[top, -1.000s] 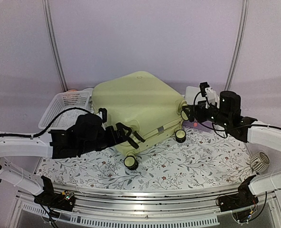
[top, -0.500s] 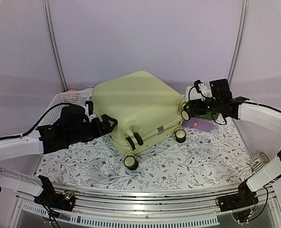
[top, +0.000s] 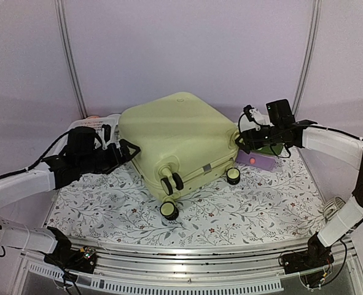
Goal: Open, take out, and arrange the luggage
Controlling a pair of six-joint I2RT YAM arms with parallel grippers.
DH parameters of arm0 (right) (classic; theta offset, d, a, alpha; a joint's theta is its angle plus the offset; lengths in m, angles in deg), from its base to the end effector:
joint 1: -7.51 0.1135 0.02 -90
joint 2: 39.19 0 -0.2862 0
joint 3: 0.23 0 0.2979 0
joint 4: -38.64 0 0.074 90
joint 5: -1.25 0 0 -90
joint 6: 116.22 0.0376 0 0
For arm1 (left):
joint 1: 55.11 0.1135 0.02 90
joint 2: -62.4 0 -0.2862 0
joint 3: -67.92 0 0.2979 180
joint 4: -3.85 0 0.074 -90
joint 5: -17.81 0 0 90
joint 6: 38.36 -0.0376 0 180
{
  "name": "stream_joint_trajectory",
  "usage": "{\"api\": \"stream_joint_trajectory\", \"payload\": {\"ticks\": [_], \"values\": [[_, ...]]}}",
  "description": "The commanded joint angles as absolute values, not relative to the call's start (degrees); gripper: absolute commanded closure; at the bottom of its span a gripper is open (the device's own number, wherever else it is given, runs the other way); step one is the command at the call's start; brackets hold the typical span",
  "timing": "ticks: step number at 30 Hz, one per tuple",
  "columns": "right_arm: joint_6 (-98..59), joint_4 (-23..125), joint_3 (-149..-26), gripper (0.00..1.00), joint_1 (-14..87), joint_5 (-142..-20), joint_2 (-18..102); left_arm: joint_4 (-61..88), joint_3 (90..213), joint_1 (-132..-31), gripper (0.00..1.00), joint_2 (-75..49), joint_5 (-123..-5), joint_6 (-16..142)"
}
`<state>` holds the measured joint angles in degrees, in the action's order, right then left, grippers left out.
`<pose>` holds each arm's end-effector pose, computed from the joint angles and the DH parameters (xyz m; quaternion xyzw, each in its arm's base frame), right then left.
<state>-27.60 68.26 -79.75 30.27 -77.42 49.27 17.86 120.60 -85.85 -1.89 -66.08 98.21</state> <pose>0.3598 0.1590 0.2842 -0.2294 0.8677 0.1675 0.4079 0.2456 -0.1507 0.2633 -0.0883 0.8409 -0.3675 0.3873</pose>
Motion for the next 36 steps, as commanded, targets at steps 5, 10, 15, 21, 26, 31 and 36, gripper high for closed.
{"api": "stream_joint_trajectory", "payload": {"ticks": [5, 10, 15, 21, 26, 31, 36], "values": [[-29.88, 73.16, -80.58, 0.41, 33.70, -71.01, 48.27, 13.39, 124.68, -79.41, 0.02, -9.77, -58.51, 92.72], [-29.87, 74.73, -78.86, 0.37, 38.44, -67.28, 46.30, 13.64, 128.59, -76.60, 0.02, -15.25, -56.28, 89.53], [-30.52, 74.60, -76.26, 0.34, 47.95, -65.94, 42.32, 13.15, 132.80, -75.31, 0.02, -19.12, -54.92, 85.67], [-24.10, 70.00, -75.23, 0.32, 55.37, -66.20, 43.32, 13.63, 140.38, -72.54, 0.02, -28.19, -52.95, 83.69], [-18.31, 65.84, -76.43, 0.30, 57.63, -69.87, 46.22, 11.48, 148.01, -71.67, 0.05, -36.37, -48.79, 83.72], [-13.63, 64.27, -74.13, 0.27, 57.76, -76.81, 43.79, 12.81, 153.24, -71.69, 0.03, -39.23, -51.77, 84.02], [-10.75, 57.30, -60.22, 0.16, 57.71, -77.98, 30.18, 13.70, 148.58, -71.71, 0.02, -30.35, -58.73, 80.77]]}}
